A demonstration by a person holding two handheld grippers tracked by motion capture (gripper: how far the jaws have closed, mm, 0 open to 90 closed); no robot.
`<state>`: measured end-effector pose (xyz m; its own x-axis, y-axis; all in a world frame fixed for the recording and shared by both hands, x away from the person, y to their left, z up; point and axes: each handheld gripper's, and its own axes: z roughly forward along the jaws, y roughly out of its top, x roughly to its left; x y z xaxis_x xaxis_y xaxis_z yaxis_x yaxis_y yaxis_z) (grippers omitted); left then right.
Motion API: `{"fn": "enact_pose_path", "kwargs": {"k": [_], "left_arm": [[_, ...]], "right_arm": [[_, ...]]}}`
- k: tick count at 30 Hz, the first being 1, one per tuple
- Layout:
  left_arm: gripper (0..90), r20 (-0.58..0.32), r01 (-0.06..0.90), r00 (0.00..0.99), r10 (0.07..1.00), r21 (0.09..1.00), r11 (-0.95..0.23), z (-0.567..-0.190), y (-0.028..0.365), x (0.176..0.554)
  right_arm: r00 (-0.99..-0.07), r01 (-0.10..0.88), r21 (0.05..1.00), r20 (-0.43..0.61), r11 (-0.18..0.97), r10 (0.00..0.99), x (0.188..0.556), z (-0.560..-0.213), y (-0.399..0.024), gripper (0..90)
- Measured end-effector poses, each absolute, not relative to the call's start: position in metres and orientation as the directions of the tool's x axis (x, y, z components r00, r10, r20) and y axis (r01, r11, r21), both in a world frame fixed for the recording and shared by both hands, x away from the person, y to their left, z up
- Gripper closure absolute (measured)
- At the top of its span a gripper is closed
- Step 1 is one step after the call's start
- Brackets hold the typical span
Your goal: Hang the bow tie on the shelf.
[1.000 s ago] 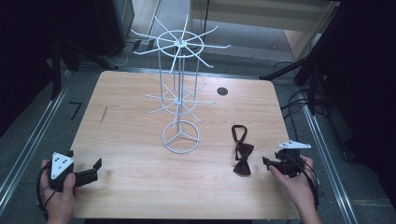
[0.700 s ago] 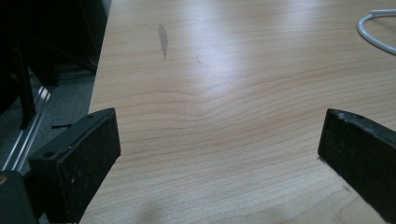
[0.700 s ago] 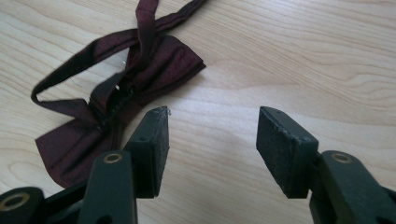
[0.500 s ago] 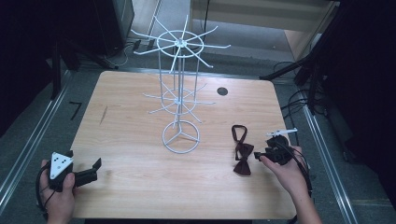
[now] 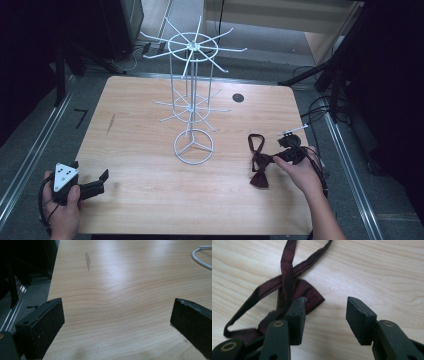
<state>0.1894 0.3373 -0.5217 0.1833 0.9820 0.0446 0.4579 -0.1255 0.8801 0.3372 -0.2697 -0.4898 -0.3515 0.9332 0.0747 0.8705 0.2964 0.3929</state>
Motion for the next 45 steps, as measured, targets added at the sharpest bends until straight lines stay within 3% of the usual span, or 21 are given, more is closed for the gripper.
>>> {"fn": "enact_pose_path", "kwargs": {"k": [23,37,42,45], "left_arm": [[0.0,0.039,0.460,0.178,0.983,0.880,-0.119,-0.522,0.337,0.190],[0.0,0.037,0.460,0.180,0.983,0.880,-0.117,-0.522,0.338,0.190],[0.0,0.033,0.461,0.183,0.983,0.880,-0.116,-0.522,0.338,0.190],[0.0,0.037,0.461,0.182,0.983,0.880,-0.118,-0.522,0.338,0.190]], "right_arm": [[-0.318,0.895,0.350,0.061,0.278,0.946,0.377,-0.490,-0.244,54.5],[-0.240,0.927,0.315,0.086,0.202,0.967,0.400,-0.499,-0.235,55.4],[-0.229,0.938,0.289,0.104,0.190,0.968,0.404,-0.506,-0.232,61.4],[-0.222,0.939,0.290,0.097,0.186,0.970,0.404,-0.507,-0.230,70.9]]}}
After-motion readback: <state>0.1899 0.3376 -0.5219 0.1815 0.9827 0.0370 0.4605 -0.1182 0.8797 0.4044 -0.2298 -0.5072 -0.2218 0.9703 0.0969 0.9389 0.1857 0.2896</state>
